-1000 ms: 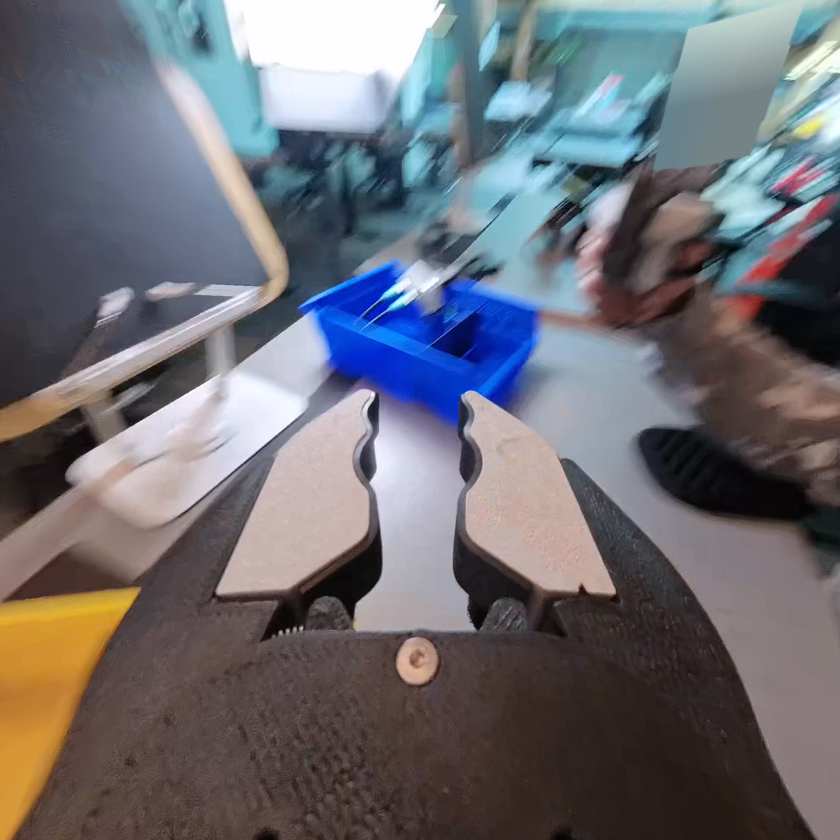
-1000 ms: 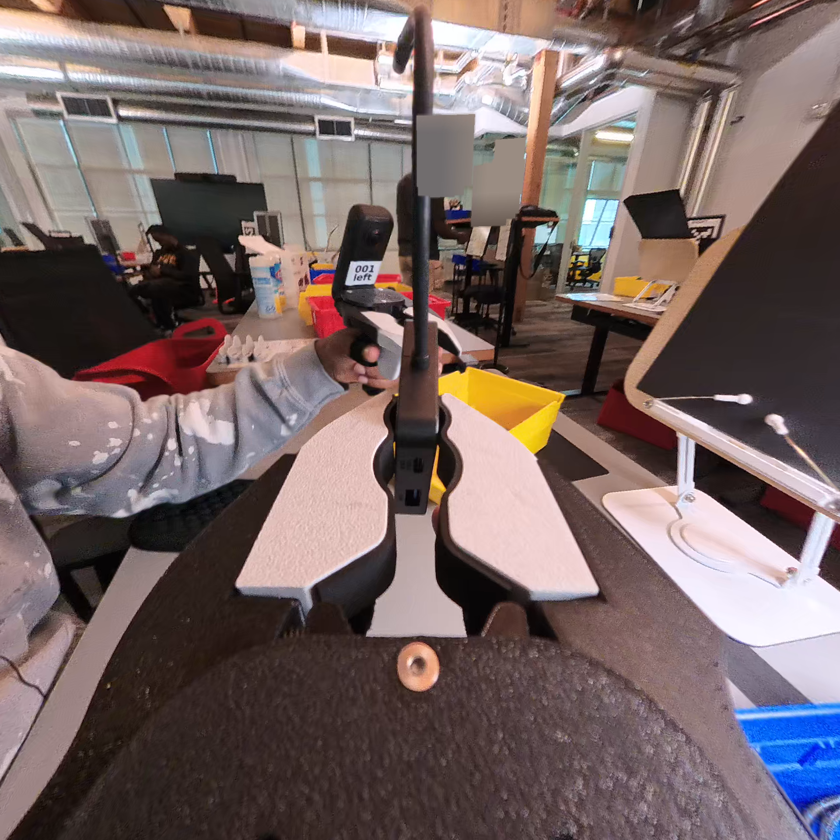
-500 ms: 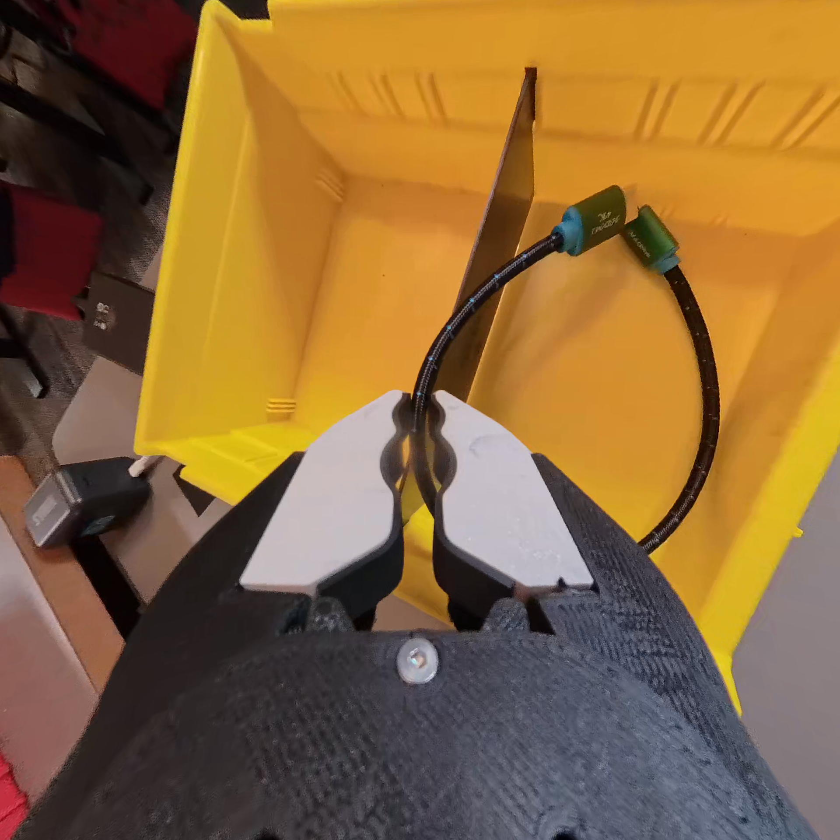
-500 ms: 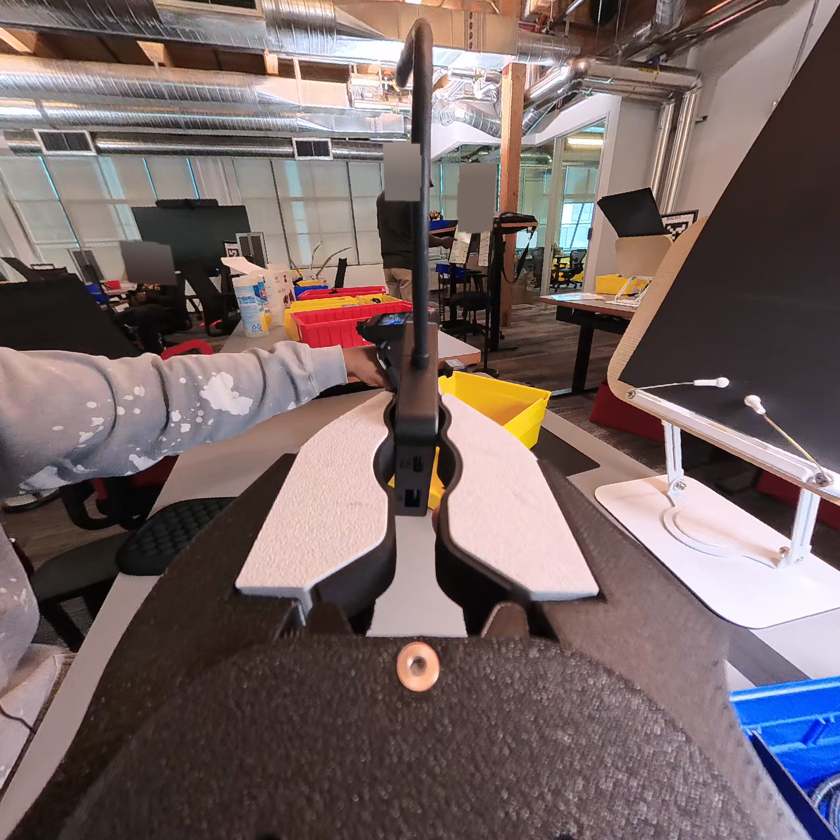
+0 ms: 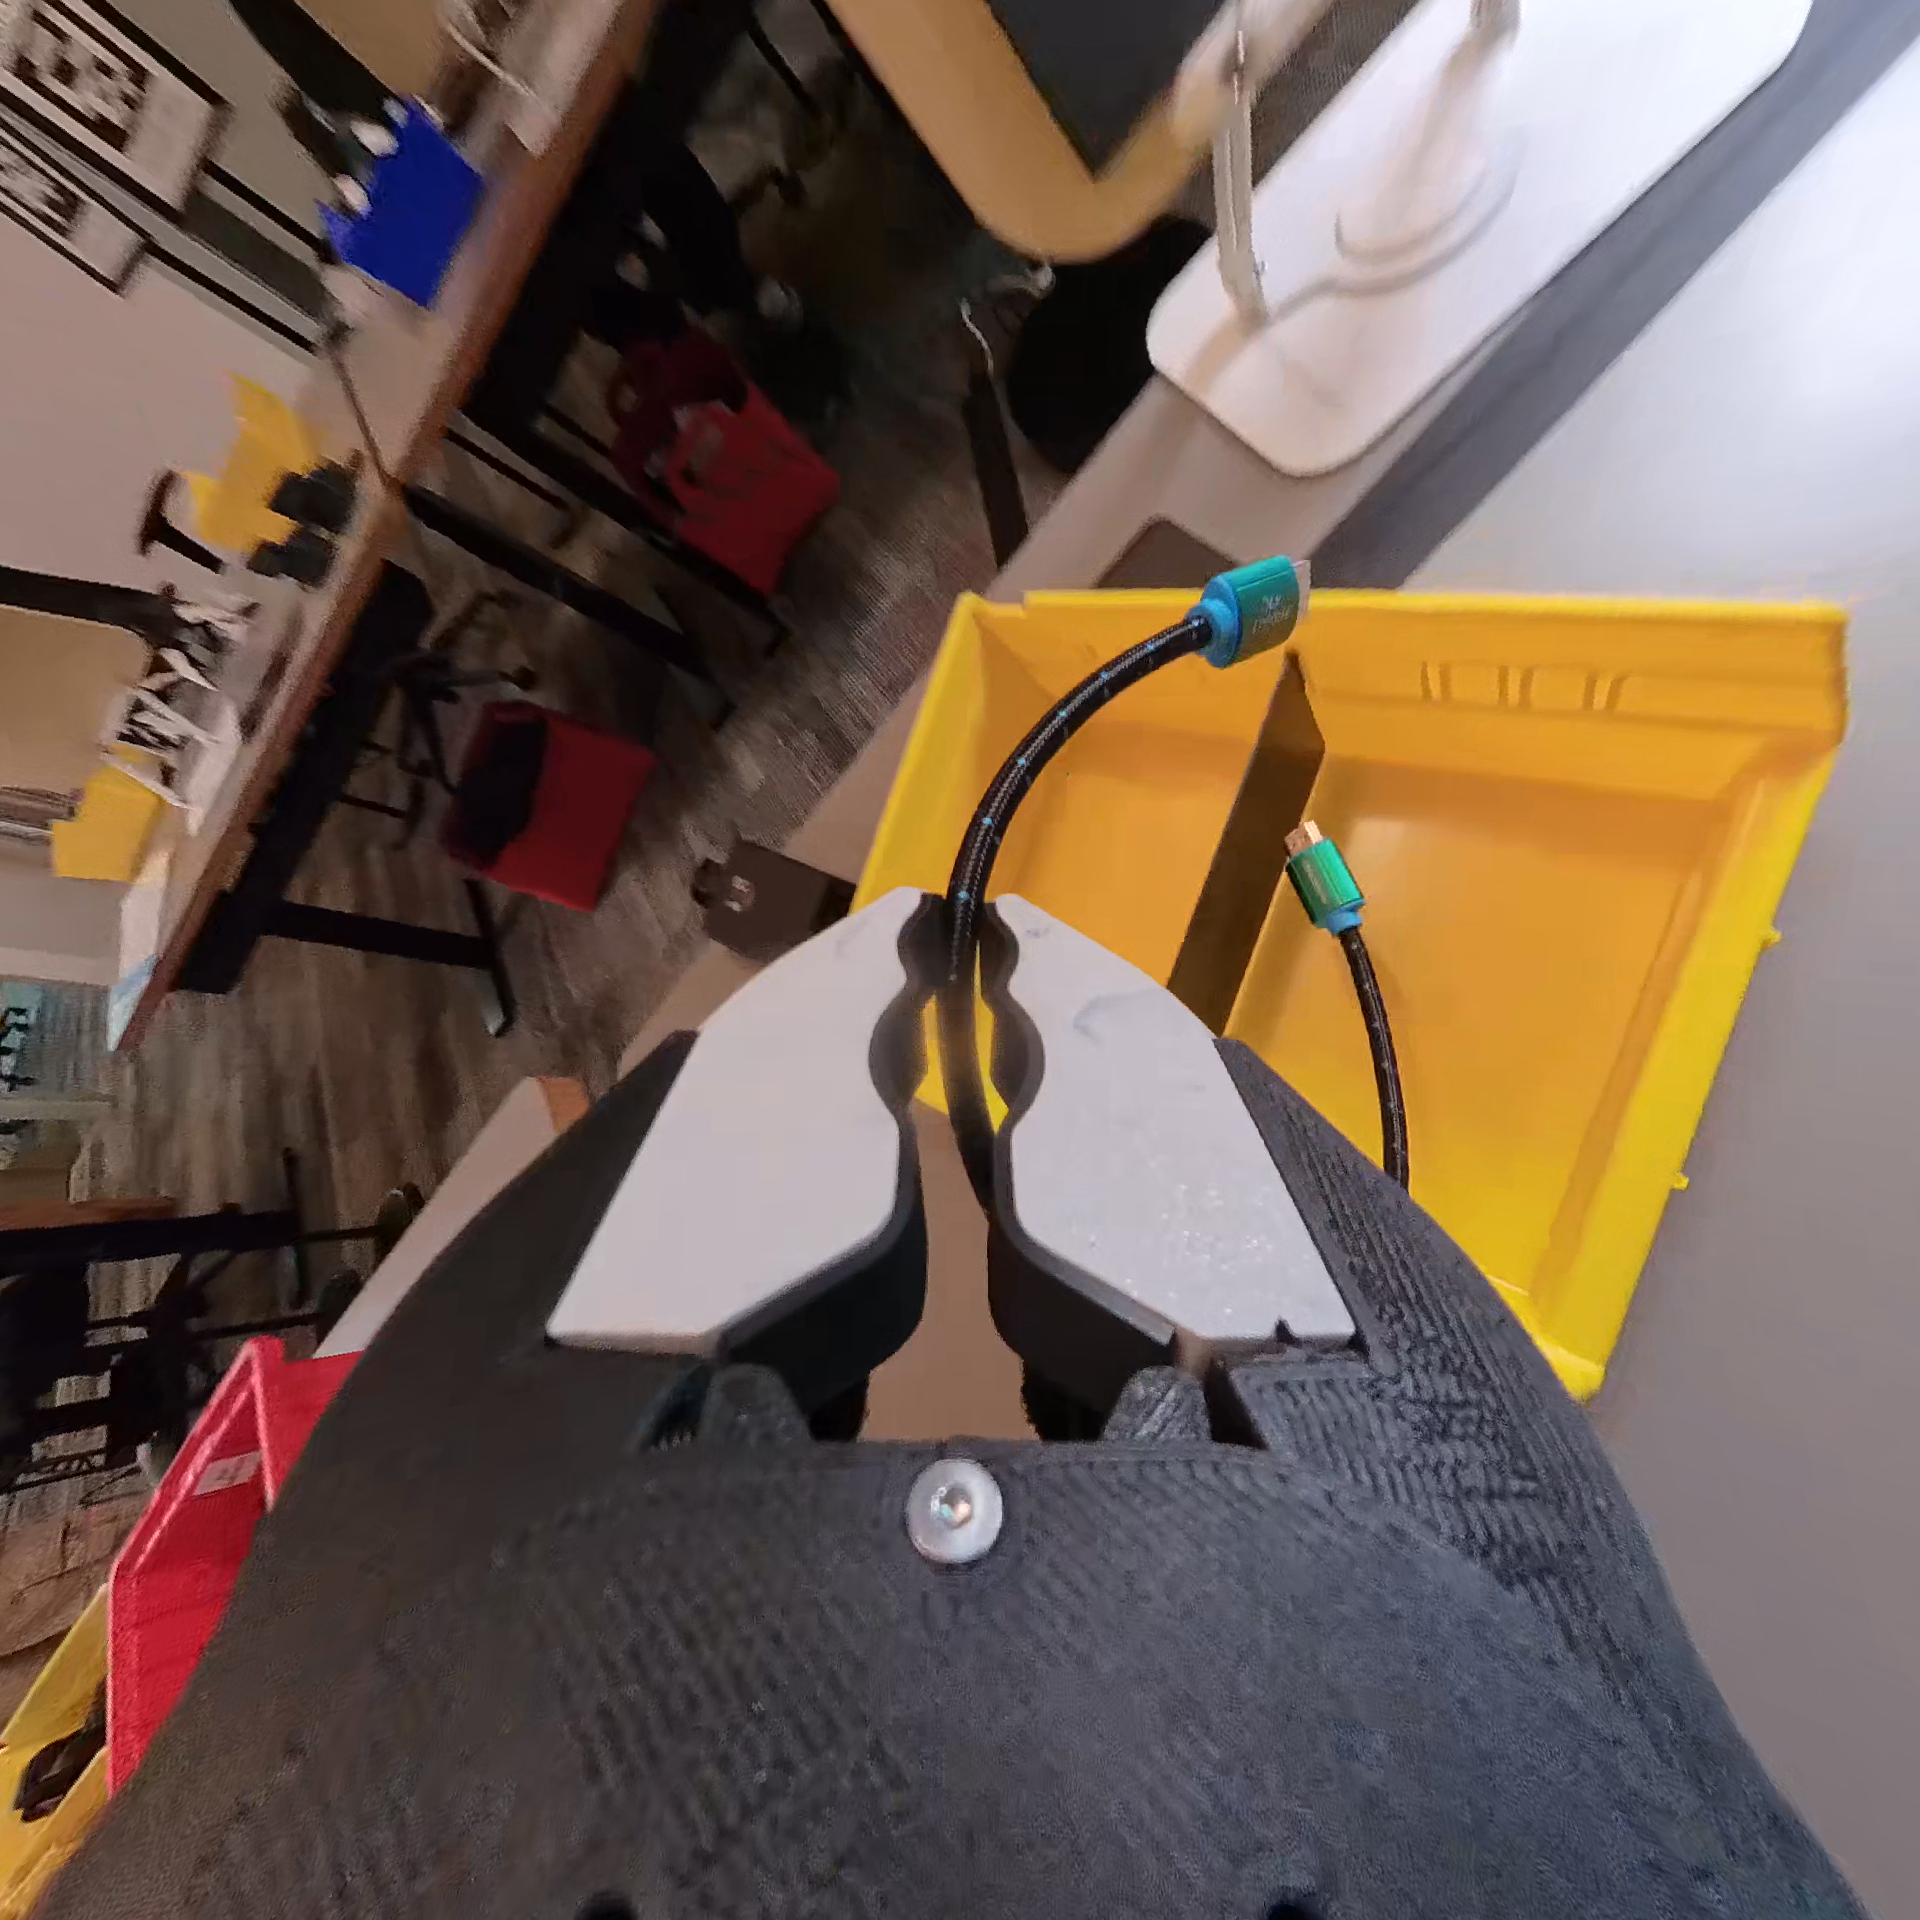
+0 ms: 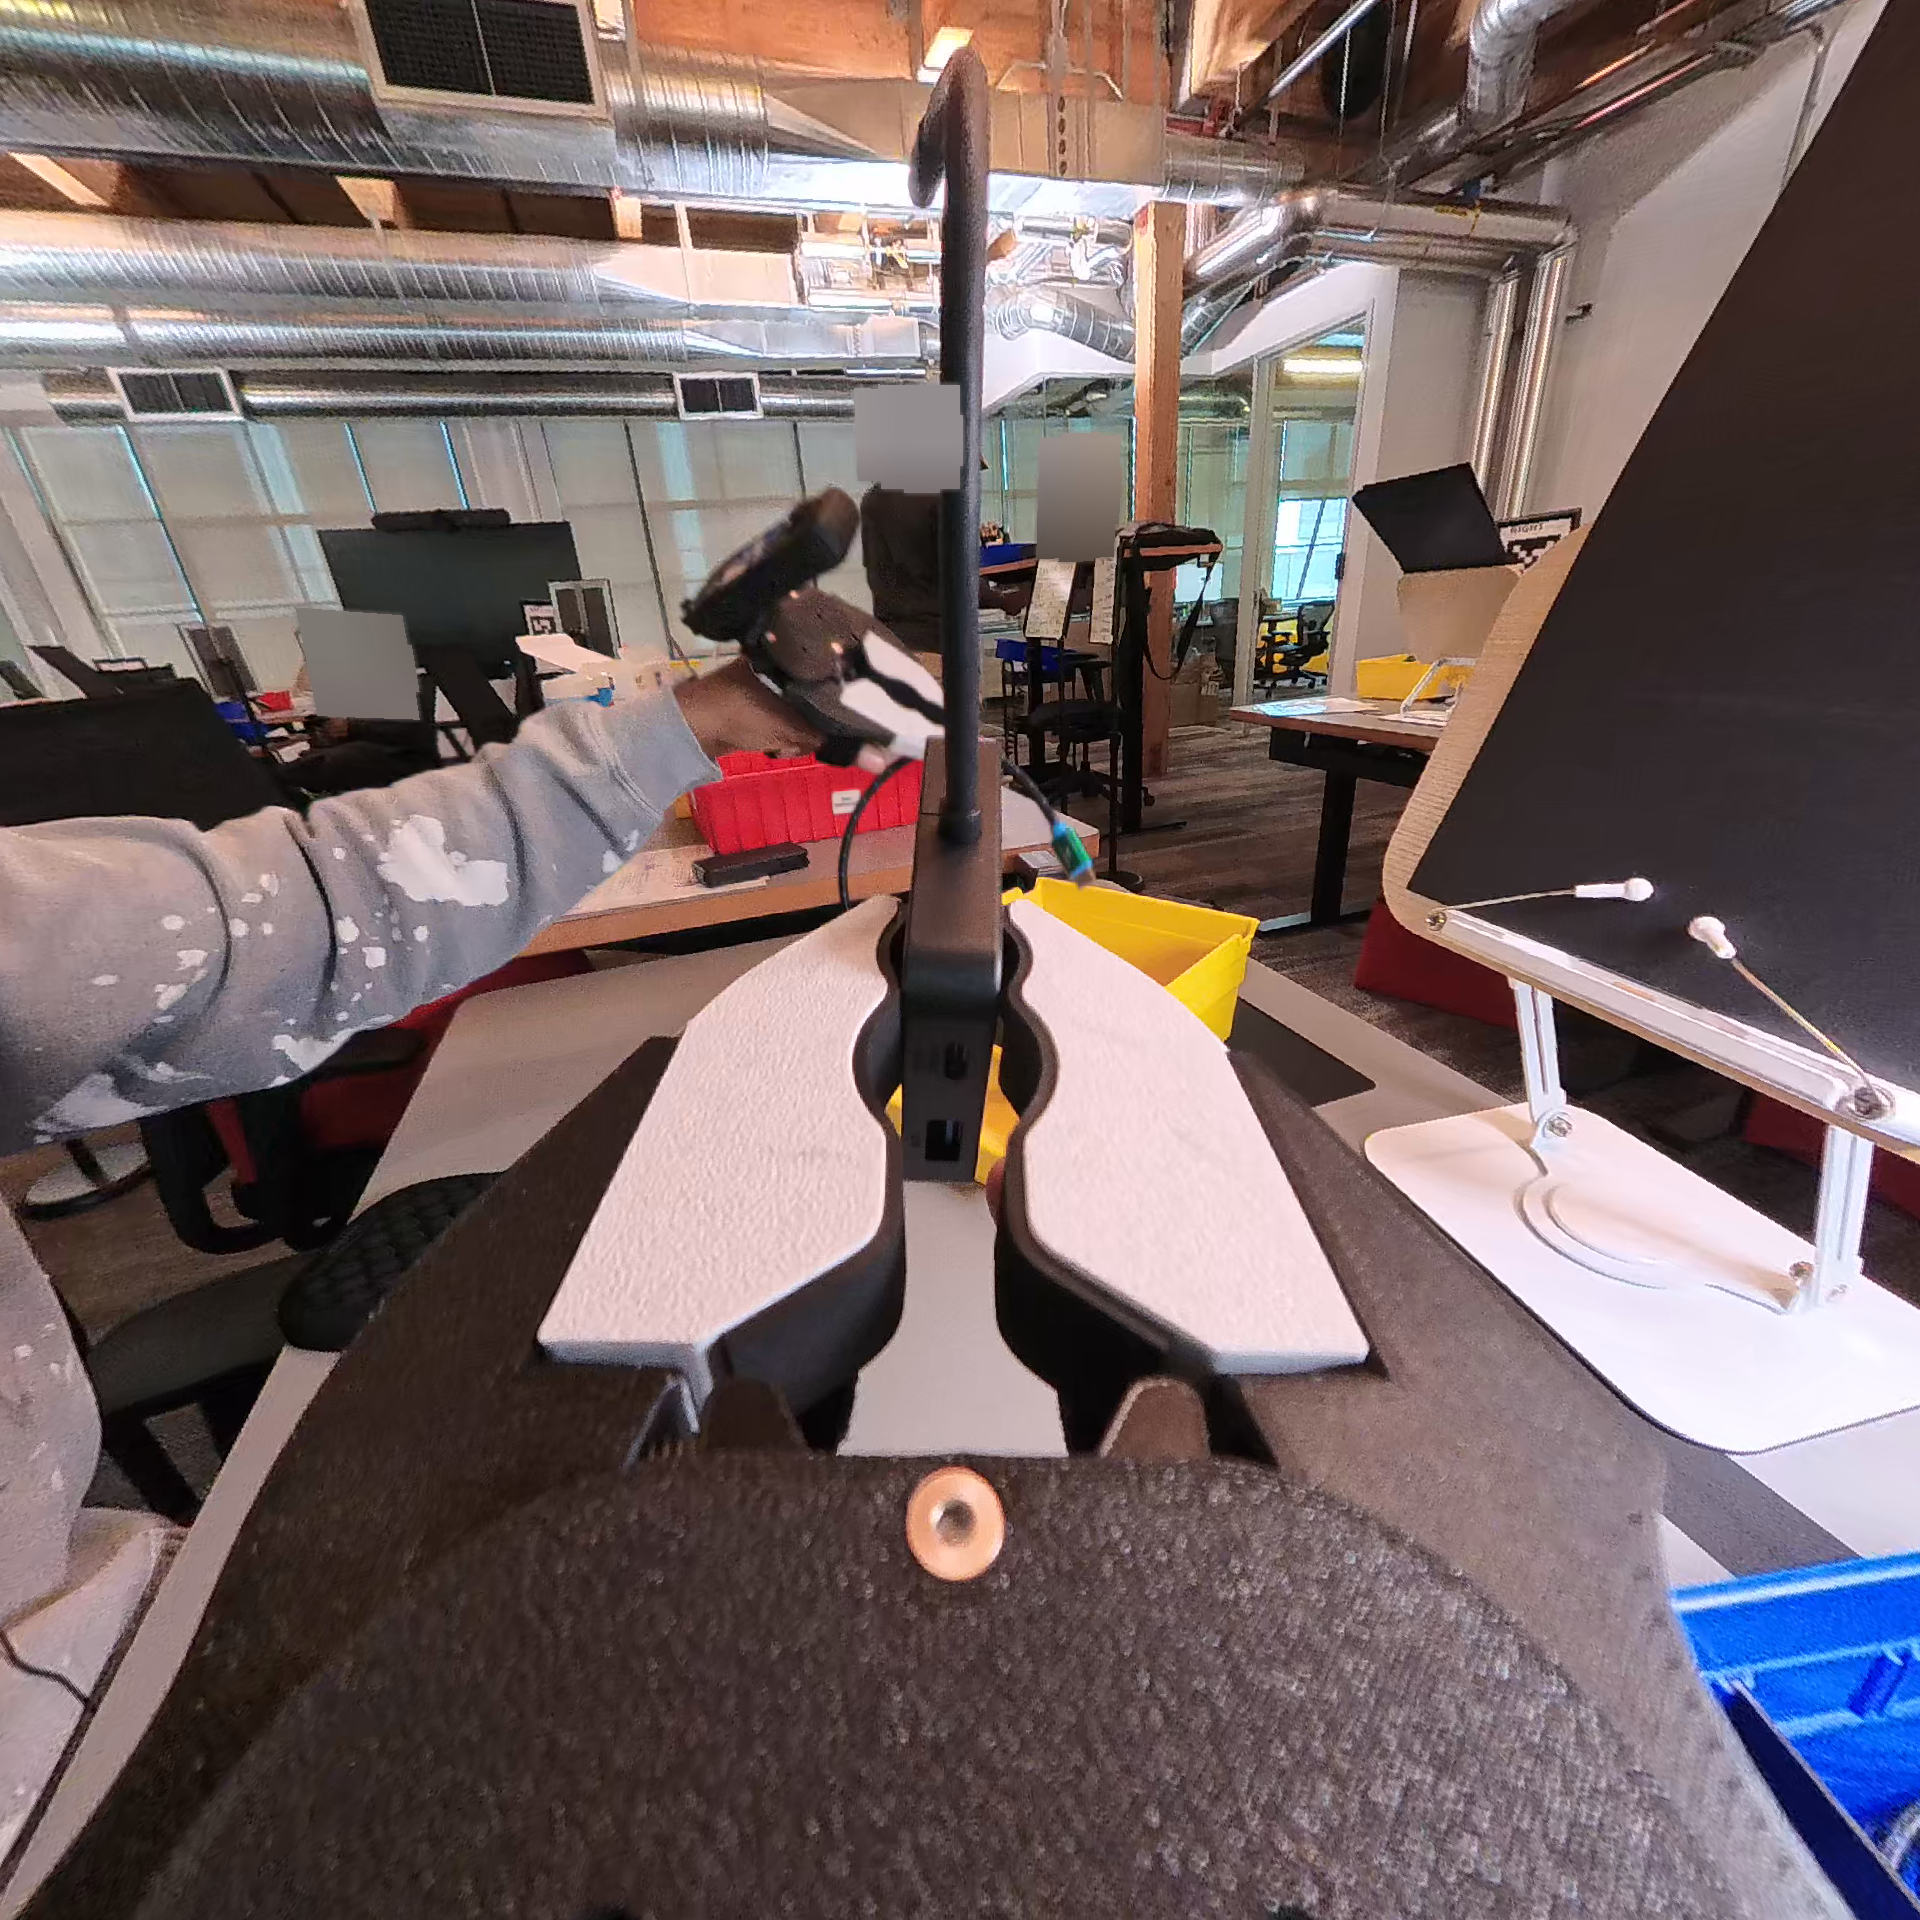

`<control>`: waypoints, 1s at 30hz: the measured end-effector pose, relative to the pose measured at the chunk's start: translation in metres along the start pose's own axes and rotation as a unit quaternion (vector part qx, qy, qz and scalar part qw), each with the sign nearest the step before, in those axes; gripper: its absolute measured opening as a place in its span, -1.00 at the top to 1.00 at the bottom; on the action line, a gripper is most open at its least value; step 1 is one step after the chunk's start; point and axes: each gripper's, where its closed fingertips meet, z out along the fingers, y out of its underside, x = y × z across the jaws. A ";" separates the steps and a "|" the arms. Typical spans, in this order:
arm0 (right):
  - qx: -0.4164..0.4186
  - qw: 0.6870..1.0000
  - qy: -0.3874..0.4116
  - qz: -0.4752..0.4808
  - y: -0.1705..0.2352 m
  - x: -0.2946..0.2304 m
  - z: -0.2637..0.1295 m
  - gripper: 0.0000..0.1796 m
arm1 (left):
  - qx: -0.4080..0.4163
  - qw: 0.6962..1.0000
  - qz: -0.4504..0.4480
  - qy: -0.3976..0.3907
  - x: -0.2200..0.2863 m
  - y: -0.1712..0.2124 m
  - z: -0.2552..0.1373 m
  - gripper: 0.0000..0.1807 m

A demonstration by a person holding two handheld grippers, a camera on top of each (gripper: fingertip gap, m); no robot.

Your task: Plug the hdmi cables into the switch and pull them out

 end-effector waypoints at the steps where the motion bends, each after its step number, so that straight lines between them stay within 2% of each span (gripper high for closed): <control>1: 0.001 1.000 -0.001 0.001 0.000 -0.001 0.000 0.85 | 0.018 1.000 -0.006 -0.005 -0.003 -0.010 -0.012 0.91; 4: 0.005 1.000 -0.003 0.003 -0.001 -0.002 0.001 0.85 | 0.070 0.997 -0.037 0.026 0.008 -0.035 -0.041 0.92; 9: 0.005 1.000 -0.003 0.003 -0.002 -0.004 0.001 0.85 | 0.124 0.972 -0.117 0.160 0.069 -0.053 -0.052 0.92; 14: 0.000 1.000 -0.005 0.001 -0.001 -0.005 0.001 0.85 | 0.143 0.924 -0.187 0.300 0.157 -0.045 -0.036 0.92; 18: 0.001 1.000 -0.002 0.004 0.001 -0.002 0.000 0.85 | 0.152 0.895 -0.223 0.355 0.214 -0.034 -0.019 0.92; 22: -0.004 1.000 -0.001 0.008 0.004 0.000 0.002 0.84 | 0.130 0.852 -0.271 0.428 0.264 -0.022 -0.001 0.92; 26: -0.008 1.000 0.001 0.007 0.007 0.001 0.003 0.85 | 0.112 0.824 -0.286 0.476 0.306 -0.013 0.009 0.92; 30: -0.011 1.000 0.001 0.011 0.011 0.002 0.005 0.85 | 0.091 0.818 -0.276 0.495 0.331 -0.006 0.016 0.92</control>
